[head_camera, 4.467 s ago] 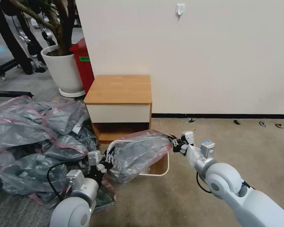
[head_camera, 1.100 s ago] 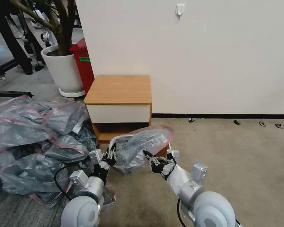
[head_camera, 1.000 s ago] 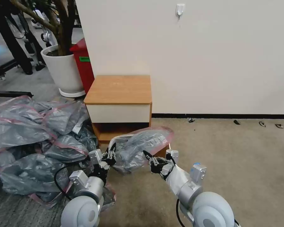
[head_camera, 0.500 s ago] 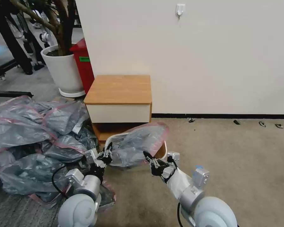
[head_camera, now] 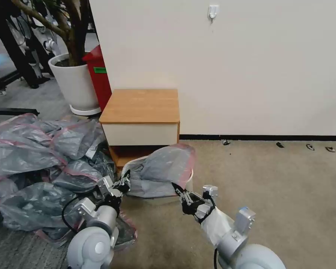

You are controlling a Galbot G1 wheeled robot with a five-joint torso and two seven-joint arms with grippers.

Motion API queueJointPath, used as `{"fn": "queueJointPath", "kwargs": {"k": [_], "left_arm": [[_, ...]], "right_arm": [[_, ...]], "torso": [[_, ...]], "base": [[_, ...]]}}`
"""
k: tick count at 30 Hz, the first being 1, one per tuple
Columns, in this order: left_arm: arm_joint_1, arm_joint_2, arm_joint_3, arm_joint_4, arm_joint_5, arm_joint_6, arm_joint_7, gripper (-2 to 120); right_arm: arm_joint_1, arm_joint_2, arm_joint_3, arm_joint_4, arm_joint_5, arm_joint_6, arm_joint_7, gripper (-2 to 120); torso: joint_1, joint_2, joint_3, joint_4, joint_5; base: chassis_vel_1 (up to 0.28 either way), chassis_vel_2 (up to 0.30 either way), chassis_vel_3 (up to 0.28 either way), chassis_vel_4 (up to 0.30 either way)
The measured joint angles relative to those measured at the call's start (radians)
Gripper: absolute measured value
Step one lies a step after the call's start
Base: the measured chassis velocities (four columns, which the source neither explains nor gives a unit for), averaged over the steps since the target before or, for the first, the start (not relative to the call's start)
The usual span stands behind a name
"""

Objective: Pick up the garbage bag from the table and place it over the trash can.

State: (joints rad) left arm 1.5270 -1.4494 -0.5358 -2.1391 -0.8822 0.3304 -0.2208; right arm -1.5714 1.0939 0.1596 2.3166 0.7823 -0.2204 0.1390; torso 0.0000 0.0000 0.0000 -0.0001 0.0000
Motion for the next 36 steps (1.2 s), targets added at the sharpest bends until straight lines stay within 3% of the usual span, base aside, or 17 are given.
{"fn": "queueJointPath", "kwargs": {"k": [8, 18, 24, 26, 29, 31, 32, 35, 36], "left_arm": [[0.000, -0.002, -0.018, -0.018, -0.094, 0.018, -0.021, 9], [0.020, -0.010, -0.007, -0.023, -0.122, 0.033, -0.024, 9], [0.031, -0.005, -0.007, -0.036, -0.173, 0.077, -0.022, 9], [0.031, -0.004, -0.009, -0.037, -0.181, 0.081, -0.022, 9], [0.030, 0.002, -0.025, -0.048, -0.238, 0.109, -0.034, 9], [0.027, 0.003, -0.032, -0.045, -0.245, 0.122, -0.042, 9], [0.027, 0.003, -0.032, -0.045, -0.245, 0.122, -0.042, 9], [0.025, -0.003, -0.030, -0.030, -0.244, 0.126, -0.043, 9], [0.025, -0.003, -0.030, -0.030, -0.244, 0.126, -0.043, 9]], "right_arm": [[-0.028, -0.015, 0.055, -0.046, -0.025, 0.048, -0.022, 0], [-0.031, -0.002, 0.059, -0.067, -0.070, 0.066, -0.035, 0], [-0.032, -0.013, 0.079, -0.113, -0.238, 0.136, -0.128, 24], [-0.034, -0.015, 0.084, -0.118, -0.252, 0.141, -0.138, 25], [-0.046, -0.026, 0.114, -0.141, -0.291, 0.158, -0.182, 39], [-0.079, -0.036, 0.177, -0.149, -0.333, 0.193, -0.299, 55], [-0.079, -0.036, 0.177, -0.149, -0.333, 0.193, -0.299, 55], [-0.109, -0.035, 0.251, -0.140, -0.341, 0.249, -0.464, 70], [-0.109, -0.035, 0.251, -0.140, -0.341, 0.249, -0.464, 70]], "torso": [[0.000, 0.000, 0.000, 0.0001, 0.0001], [0.000, 0.000, 0.000, 0.0002, 0.0000], [0.000, 0.000, 0.000, 0.0001, 0.0001], [0.000, 0.000, 0.000, 0.0001, 0.0000], [0.000, 0.000, 0.000, 0.0001, 0.0001], [0.000, 0.000, 0.000, 0.0001, 0.0000], [0.000, 0.000, 0.000, 0.0001, 0.0000], [0.000, 0.000, 0.000, 0.0000, 0.0000], [0.000, 0.000, 0.000, 0.0000, 0.0000]], "base": [[0.000, 0.000, 0.000, 0.000], [0.000, 0.000, 0.000, 0.000], [0.000, 0.000, 0.000, 0.000], [0.000, 0.000, 0.000, 0.000], [0.000, 0.000, 0.000, 0.000], [0.000, 0.000, 0.000, 0.000], [0.000, 0.000, 0.000, 0.000], [0.000, 0.000, 0.000, 0.000], [0.000, 0.000, 0.000, 0.000]]}}
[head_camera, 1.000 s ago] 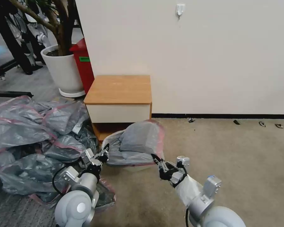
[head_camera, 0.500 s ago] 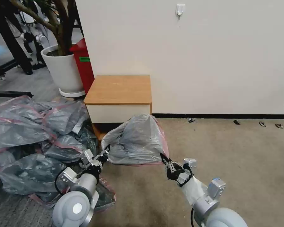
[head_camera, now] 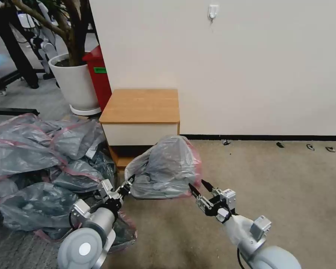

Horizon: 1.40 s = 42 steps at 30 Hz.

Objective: Pick up the garbage bag from the table and place it over the trash can.

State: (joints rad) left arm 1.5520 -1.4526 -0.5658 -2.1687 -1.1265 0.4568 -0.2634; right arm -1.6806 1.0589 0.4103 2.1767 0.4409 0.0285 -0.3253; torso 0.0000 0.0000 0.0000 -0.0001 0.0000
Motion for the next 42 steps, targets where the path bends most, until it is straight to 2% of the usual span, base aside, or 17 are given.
{"fn": "queueJointPath", "kwargs": {"k": [2, 3, 4, 5, 7, 8, 9, 11, 15, 24, 30, 32, 34, 37, 38, 41, 42], "left_arm": [[0.000, -0.001, 0.001, 0.003, 0.002, 0.002, 0.000, 9], [0.000, -0.001, 0.003, 0.004, 0.002, 0.004, 0.000, 9], [0.000, -0.001, 0.003, 0.004, 0.002, 0.004, 0.000, 9], [0.000, 0.000, 0.004, 0.004, 0.003, 0.006, 0.000, 9], [0.003, 0.005, 0.004, 0.003, 0.003, 0.013, 0.007, 9], [0.003, 0.005, 0.004, 0.003, 0.003, 0.013, 0.007, 9], [0.006, 0.009, 0.004, 0.002, 0.003, 0.018, 0.020, 9], [0.008, 0.019, 0.003, 0.000, 0.003, 0.032, 0.044, 9], [0.011, 0.029, 0.001, -0.008, 0.003, 0.043, 0.068, 9], [0.014, 0.024, 0.005, -0.015, 0.004, 0.044, 0.083, 9], [0.022, 0.018, 0.009, -0.020, 0.008, 0.041, 0.091, 9], [0.025, 0.018, 0.009, -0.022, 0.009, 0.040, 0.095, 9], [0.026, 0.018, 0.009, -0.022, 0.009, 0.040, 0.096, 9], [0.028, 0.020, 0.008, -0.022, 0.010, 0.039, 0.097, 9], [0.028, 0.020, 0.008, -0.022, 0.010, 0.039, 0.097, 9], [0.026, 0.021, 0.009, -0.020, 0.011, 0.038, 0.097, 9], [0.026, 0.021, 0.009, -0.020, 0.011, 0.038, 0.097, 9]], "right_arm": [[-0.004, 0.004, 0.031, 0.017, 0.036, 0.019, -0.035, 80], [0.002, 0.011, 0.046, 0.037, 0.109, 0.020, -0.035, 86], [0.002, 0.011, 0.046, 0.037, 0.109, 0.020, -0.035, 86], [0.013, 0.016, 0.051, 0.054, 0.182, 0.012, -0.012, 89], [0.051, 0.026, 0.050, 0.086, 0.350, -0.032, 0.107, 96], [0.051, 0.026, 0.050, 0.086, 0.350, -0.032, 0.107, 96], [0.084, 0.031, 0.047, 0.093, 0.440, -0.068, 0.191, 99], [0.119, 0.027, 0.041, 0.074, 0.513, -0.102, 0.253, 100], [0.135, 0.022, 0.027, 0.066, 0.605, -0.146, 0.307, 100], [0.135, 0.052, 0.007, 0.051, 0.628, -0.165, 0.299, 100], [0.131, 0.063, -0.005, 0.061, 0.620, -0.169, 0.273, 94], [0.130, 0.065, -0.007, 0.061, 0.616, -0.169, 0.270, 84], [0.129, 0.066, -0.007, 0.061, 0.614, -0.169, 0.269, 81], [0.127, 0.066, -0.006, 0.059, 0.602, -0.169, 0.264, 66], [0.127, 0.066, -0.006, 0.059, 0.602, -0.169, 0.264, 66], [0.127, 0.067, -0.006, 0.057, 0.597, -0.167, 0.261, 53], [0.127, 0.067, -0.006, 0.057, 0.597, -0.167, 0.261, 53]], "torso": [[0.000, 0.000, 0.000, 0.0001, -0.0001], [0.000, 0.000, 0.000, 0.0000, -0.0001], [0.000, 0.000, 0.000, 0.0000, -0.0001], [0.000, 0.000, 0.000, -0.0001, -0.0001], [0.000, 0.000, 0.000, 0.0001, -0.0001], [0.000, 0.000, 0.000, 0.0001, -0.0001], [0.000, 0.000, 0.000, 0.0002, -0.0001], [0.000, 0.000, 0.000, 0.0002, 0.0000], [0.000, 0.000, 0.000, 0.0002, -0.0001], [0.000, 0.000, 0.000, 0.0001, 0.0000], [0.000, 0.000, 0.000, 0.0001, -0.0001], [0.000, 0.000, 0.000, 0.0001, -0.0001], [0.000, 0.000, 0.000, 0.0001, -0.0001], [0.000, 0.000, 0.000, 0.0001, -0.0001], [0.000, 0.000, 0.000, 0.0001, -0.0001], [0.000, 0.000, 0.000, 0.0001, -0.0001], [0.000, 0.000, 0.000, 0.0001, -0.0001]], "base": [[0.000, 0.000, 0.000, 0.000], [0.000, 0.000, 0.000, 0.000], [0.000, 0.000, 0.000, 0.000], [0.000, 0.000, 0.000, 0.000], [0.000, 0.000, 0.000, 0.000], [0.000, 0.000, 0.000, 0.000], [0.000, 0.000, 0.000, 0.000], [0.000, 0.000, 0.000, 0.000], [0.000, 0.000, 0.000, 0.000], [0.000, 0.000, 0.000, 0.000], [0.000, 0.000, 0.000, 0.000], [0.000, 0.000, 0.000, 0.000], [0.000, 0.000, 0.000, 0.000], [0.000, 0.000, 0.000, 0.000], [0.000, 0.000, 0.000, 0.000], [0.000, 0.000, 0.000, 0.000], [0.000, 0.000, 0.000, 0.000]]}}
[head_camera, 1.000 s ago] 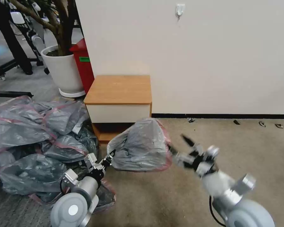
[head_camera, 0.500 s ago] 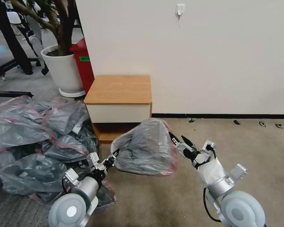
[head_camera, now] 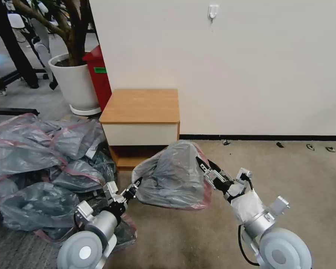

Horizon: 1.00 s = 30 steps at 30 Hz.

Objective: Pick up the garbage bag from the table and place it over the trash can.

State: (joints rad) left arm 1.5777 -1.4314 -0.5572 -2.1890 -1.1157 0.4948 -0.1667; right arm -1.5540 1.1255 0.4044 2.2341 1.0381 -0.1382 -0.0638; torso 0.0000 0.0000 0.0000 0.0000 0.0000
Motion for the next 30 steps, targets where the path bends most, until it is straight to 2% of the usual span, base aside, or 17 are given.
{"fn": "queueJointPath", "kwargs": {"k": [4, 5, 8, 11, 12, 15, 25, 30], "left_arm": [[-0.005, 0.001, 0.001, 0.005, 0.001, 0.000, 0.000, 9], [-0.005, 0.001, 0.001, 0.005, 0.001, 0.000, 0.000, 9], [-0.007, 0.002, 0.004, 0.012, 0.012, 0.000, 0.000, 9], [-0.007, 0.002, 0.005, 0.014, 0.016, -0.001, 0.003, 9], [-0.008, 0.002, 0.007, 0.017, 0.018, -0.001, 0.004, 9], [-0.009, 0.002, 0.008, 0.020, 0.021, -0.001, 0.004, 9], [-0.001, 0.002, 0.014, 0.019, 0.026, -0.001, 0.012, 9], [0.011, 0.007, 0.020, 0.011, 0.034, 0.009, 0.042, 9]], "right_arm": [[0.003, 0.004, -0.001, -0.004, -0.009, 0.002, -0.005, 33], [0.003, 0.004, -0.001, -0.004, -0.009, 0.002, -0.005, 33], [0.004, 0.007, -0.003, -0.008, -0.022, 0.007, -0.009, 19], [0.005, 0.007, -0.003, -0.009, -0.026, 0.009, -0.010, 13], [0.006, 0.008, -0.003, -0.009, -0.030, 0.010, -0.011, 4], [0.006, 0.008, -0.003, -0.009, -0.034, 0.012, -0.011, 0], [0.007, 0.012, -0.003, -0.009, -0.051, 0.024, -0.011, 0], [0.029, 0.007, -0.002, -0.021, -0.063, 0.032, -0.001, 0]], "torso": [[0.000, 0.000, 0.000, 0.0000, 0.0000], [0.000, 0.000, 0.000, 0.0000, 0.0000], [0.000, 0.000, 0.000, 0.0000, 0.0000], [0.000, 0.000, 0.000, 0.0001, 0.0000], [0.000, 0.000, 0.000, 0.0000, 0.0000], [0.000, 0.000, 0.000, 0.0000, 0.0000], [0.000, 0.000, 0.000, 0.0000, 0.0000], [0.000, 0.000, 0.000, 0.0000, 0.0001]], "base": [[0.000, 0.000, 0.000, 0.000], [0.000, 0.000, 0.000, 0.000], [0.000, 0.000, 0.000, 0.000], [0.000, 0.000, 0.000, 0.000], [0.000, 0.000, 0.000, 0.000], [0.000, 0.000, 0.000, 0.000], [0.000, 0.000, 0.000, 0.000], [0.000, 0.000, 0.000, 0.000]]}}
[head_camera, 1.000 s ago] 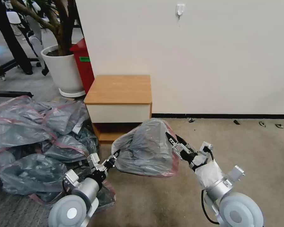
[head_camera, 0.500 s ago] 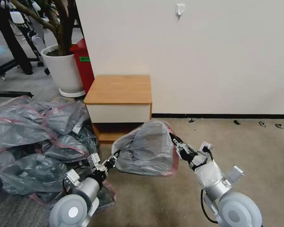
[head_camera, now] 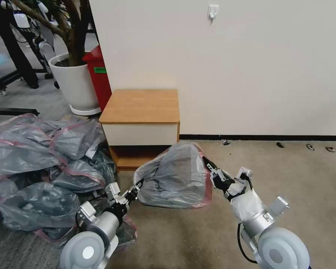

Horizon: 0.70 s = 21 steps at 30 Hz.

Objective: Pick up the garbage bag from the table and place it over the trash can.

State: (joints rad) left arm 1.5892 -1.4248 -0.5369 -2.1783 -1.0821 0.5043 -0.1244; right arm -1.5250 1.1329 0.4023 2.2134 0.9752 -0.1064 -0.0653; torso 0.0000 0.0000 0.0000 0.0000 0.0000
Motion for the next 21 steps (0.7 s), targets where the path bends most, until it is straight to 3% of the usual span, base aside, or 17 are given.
{"fn": "queueJointPath", "kwargs": {"k": [9, 21], "left_arm": [[0.012, 0.003, 0.001, -0.013, 0.006, 0.028, 0.058, 9], [0.020, -0.007, 0.010, -0.012, 0.000, 0.025, 0.090, 9]], "right_arm": [[0.033, -0.028, 0.018, -0.043, -0.002, 0.009, 0.008, 0], [0.082, -0.030, 0.018, -0.146, -0.043, 0.021, 0.010, 0]], "torso": [[0.000, 0.000, 0.000, 0.0000, 0.0000], [0.000, 0.000, 0.000, 0.0000, 0.0000]], "base": [[0.000, 0.000, 0.000, 0.000], [0.000, 0.000, 0.000, 0.000]]}}
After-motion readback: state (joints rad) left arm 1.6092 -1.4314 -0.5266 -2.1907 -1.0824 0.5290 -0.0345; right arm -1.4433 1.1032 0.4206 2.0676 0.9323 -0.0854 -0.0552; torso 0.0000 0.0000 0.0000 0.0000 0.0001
